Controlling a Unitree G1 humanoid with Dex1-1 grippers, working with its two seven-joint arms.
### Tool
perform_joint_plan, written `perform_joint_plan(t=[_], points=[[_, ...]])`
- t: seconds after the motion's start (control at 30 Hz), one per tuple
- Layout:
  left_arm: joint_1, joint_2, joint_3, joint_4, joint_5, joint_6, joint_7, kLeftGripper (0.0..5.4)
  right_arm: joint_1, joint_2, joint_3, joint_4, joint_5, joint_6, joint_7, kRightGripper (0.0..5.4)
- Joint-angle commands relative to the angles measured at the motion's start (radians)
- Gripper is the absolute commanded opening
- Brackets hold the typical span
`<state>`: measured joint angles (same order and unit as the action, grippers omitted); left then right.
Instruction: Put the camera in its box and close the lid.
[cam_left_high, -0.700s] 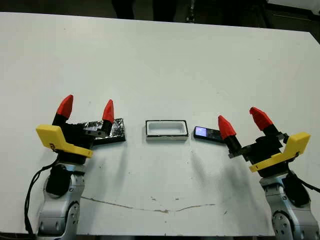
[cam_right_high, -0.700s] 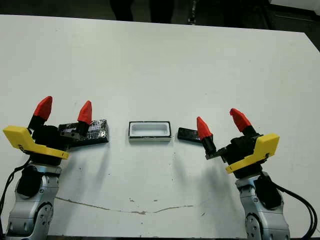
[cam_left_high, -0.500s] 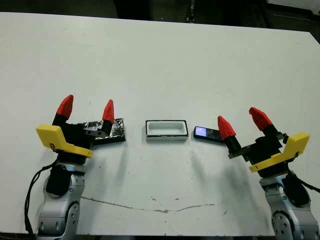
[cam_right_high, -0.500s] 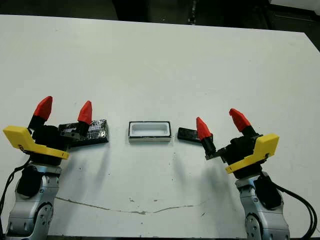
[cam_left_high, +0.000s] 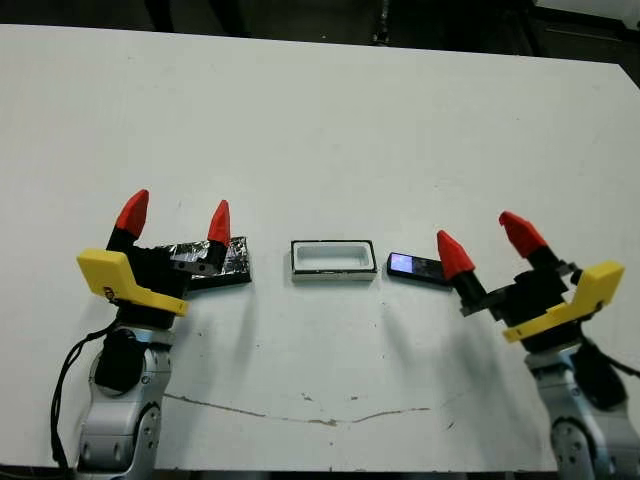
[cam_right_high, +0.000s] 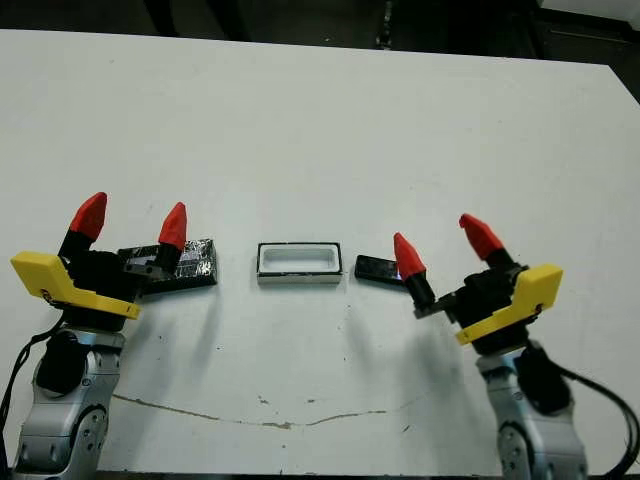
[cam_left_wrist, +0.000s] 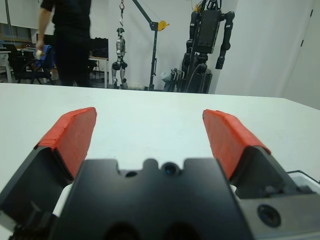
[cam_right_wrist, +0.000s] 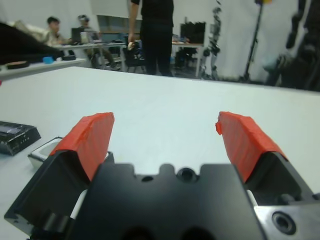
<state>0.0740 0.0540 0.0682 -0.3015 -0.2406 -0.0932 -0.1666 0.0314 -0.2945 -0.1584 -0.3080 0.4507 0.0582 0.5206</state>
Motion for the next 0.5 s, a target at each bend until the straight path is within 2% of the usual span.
perform_joint_plan(t=[0.03, 0.13, 0.23, 0.33, 0.5], points=[[0.009, 0.001, 0.003, 0.002, -0.003, 0.011, 0.002, 5.4, -0.085, -0.128, -0.024, 0.052, 0.023, 0.064, 0.1, 5.38], [0.013, -0.002, 0.001, -0.004, -0.003, 0.018, 0.008, 5.4, -0.19, -0.227, -0.012, 0.142, 0.04, 0.105, 0.225, 5.38], [0.013, 0.0, 0.001, -0.001, -0.005, 0.013, 0.004, 5.4, -0.278, -0.297, 0.03, 0.238, -0.016, 0.076, 0.332, 5.38], [0.014, -0.001, 0.0, -0.003, 0.001, 0.015, 0.009, 5.4, -0.348, -0.336, 0.083, 0.323, -0.074, 0.034, 0.422, 5.38], [0.015, -0.003, -0.002, -0.006, 0.014, 0.012, 0.019, 5.4, -0.434, -0.373, 0.174, 0.397, -0.127, 0.073, 0.546, 5.38]])
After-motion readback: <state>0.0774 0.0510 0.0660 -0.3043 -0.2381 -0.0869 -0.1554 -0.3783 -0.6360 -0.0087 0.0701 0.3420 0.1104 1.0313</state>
